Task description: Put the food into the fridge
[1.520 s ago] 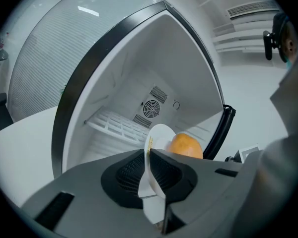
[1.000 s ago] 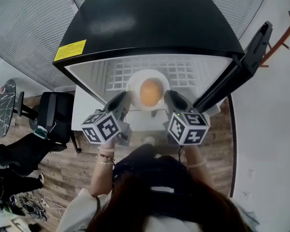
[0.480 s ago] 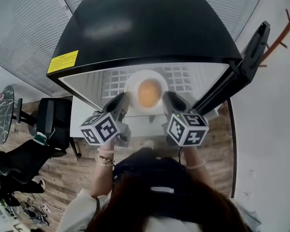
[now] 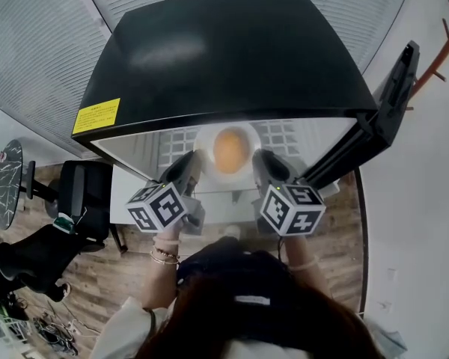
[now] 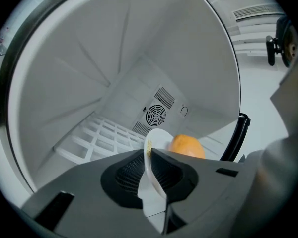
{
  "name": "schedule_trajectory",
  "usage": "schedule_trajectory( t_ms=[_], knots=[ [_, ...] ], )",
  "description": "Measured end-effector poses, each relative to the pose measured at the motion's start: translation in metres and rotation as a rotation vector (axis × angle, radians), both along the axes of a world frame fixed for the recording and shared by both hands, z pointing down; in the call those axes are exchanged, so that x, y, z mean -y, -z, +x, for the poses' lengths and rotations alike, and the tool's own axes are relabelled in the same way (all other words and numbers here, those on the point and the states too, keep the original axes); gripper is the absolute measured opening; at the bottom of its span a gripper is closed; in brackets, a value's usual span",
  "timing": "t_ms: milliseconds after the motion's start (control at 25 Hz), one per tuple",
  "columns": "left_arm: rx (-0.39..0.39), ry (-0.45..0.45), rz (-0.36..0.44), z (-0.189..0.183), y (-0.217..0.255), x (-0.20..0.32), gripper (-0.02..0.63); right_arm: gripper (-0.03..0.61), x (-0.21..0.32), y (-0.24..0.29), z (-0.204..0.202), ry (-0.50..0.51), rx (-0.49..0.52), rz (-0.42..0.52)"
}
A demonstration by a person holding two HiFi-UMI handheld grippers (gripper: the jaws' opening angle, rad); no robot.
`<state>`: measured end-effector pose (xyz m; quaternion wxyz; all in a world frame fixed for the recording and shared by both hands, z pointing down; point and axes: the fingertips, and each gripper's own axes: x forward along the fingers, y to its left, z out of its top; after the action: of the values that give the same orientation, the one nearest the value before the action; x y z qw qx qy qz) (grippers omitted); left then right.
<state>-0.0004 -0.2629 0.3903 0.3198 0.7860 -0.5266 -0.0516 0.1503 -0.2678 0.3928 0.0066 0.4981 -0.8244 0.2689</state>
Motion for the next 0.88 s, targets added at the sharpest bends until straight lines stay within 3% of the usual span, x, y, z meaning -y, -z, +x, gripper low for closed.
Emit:
schedule_trajectory(
  t_ms=[360, 560, 880],
  knots=[
    [0.035, 0.01, 0.016, -0.002, 0.001, 0.008, 0.051, 0.044, 0.008, 0.0, -0.002, -0.001, -0.001, -0.004],
    [0.128, 0.015, 0.019, 0.0, 0.003, 0.012, 0.057, 0.046, 0.011, 0.001, -0.003, -0.007, -0.024, -0.01],
    [0.209, 0.037, 0.023, 0.001, 0.004, 0.018, 0.063, 0.051, 0.017, -0.002, -0.004, -0.017, -0.058, -0.031]
  ],
)
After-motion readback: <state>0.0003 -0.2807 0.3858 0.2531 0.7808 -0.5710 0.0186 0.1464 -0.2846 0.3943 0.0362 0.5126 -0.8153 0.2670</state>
